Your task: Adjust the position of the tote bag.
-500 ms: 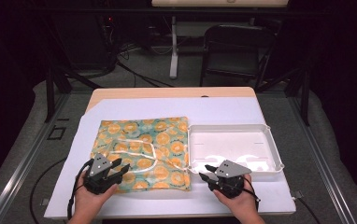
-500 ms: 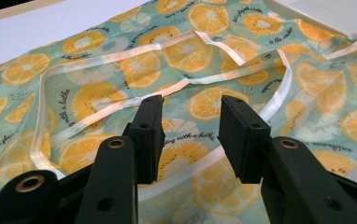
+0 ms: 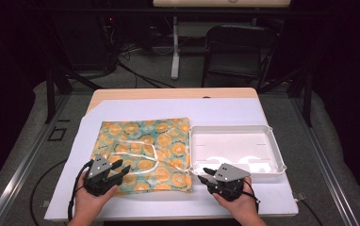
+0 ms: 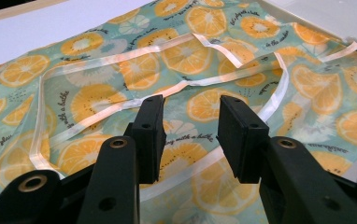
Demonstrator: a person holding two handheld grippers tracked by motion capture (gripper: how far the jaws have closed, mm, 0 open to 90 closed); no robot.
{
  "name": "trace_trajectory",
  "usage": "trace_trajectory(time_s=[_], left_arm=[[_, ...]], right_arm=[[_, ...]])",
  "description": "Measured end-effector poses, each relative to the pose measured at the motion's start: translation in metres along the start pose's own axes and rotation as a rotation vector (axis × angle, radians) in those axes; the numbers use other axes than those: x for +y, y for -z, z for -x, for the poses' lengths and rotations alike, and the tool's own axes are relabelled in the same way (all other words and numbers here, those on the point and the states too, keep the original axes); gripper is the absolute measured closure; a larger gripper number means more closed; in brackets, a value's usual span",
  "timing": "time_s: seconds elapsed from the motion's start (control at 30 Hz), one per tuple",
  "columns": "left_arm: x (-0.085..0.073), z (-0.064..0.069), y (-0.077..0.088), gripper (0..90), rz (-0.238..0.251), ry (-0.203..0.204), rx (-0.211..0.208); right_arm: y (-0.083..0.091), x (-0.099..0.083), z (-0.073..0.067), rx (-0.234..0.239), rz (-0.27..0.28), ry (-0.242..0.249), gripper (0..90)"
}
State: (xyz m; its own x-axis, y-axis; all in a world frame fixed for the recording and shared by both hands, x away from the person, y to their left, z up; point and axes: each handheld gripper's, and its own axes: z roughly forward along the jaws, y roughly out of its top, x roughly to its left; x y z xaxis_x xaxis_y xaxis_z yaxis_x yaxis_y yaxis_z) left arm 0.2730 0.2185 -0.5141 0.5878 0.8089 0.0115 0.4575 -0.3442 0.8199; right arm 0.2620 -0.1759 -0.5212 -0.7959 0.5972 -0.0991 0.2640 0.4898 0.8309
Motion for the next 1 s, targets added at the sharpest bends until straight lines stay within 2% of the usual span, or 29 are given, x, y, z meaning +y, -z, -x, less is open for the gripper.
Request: trace_trajectory(time_s=[0.23, 0.27, 0.43, 0.6, 0.8, 1.0], left_arm=[[-0.004, 0.000, 0.004, 61.5, -0.010, 0.016, -0.001], [-0.005, -0.001, 0.005, 61.5, -0.013, 0.015, -0.006], [-0.008, -0.004, 0.010, 61.5, -0.002, 0.037, 0.000], [-0.010, -0.005, 0.012, 60.1, 0.009, 0.049, 0.010], [-0.011, -0.003, 0.014, 59.5, 0.000, 0.036, 0.017], [-0.009, -0.003, 0.016, 58.9, 0.012, 0.043, 0.022]], right_arm=[[-0.013, 0.002, -0.002, 0.066, 0.067, 0.016, 67.4], [-0.011, 0.004, -0.005, -0.012, 0.026, 0.023, 67.4], [-0.017, 0.010, -0.008, 0.000, 0.034, 0.050, 67.4], [-0.022, 0.012, -0.013, 0.023, 0.014, 0.086, 67.3], [-0.026, 0.016, -0.020, 0.043, 0.013, 0.106, 66.5], [-0.027, 0.022, -0.026, 0.061, 0.008, 0.107, 64.8]])
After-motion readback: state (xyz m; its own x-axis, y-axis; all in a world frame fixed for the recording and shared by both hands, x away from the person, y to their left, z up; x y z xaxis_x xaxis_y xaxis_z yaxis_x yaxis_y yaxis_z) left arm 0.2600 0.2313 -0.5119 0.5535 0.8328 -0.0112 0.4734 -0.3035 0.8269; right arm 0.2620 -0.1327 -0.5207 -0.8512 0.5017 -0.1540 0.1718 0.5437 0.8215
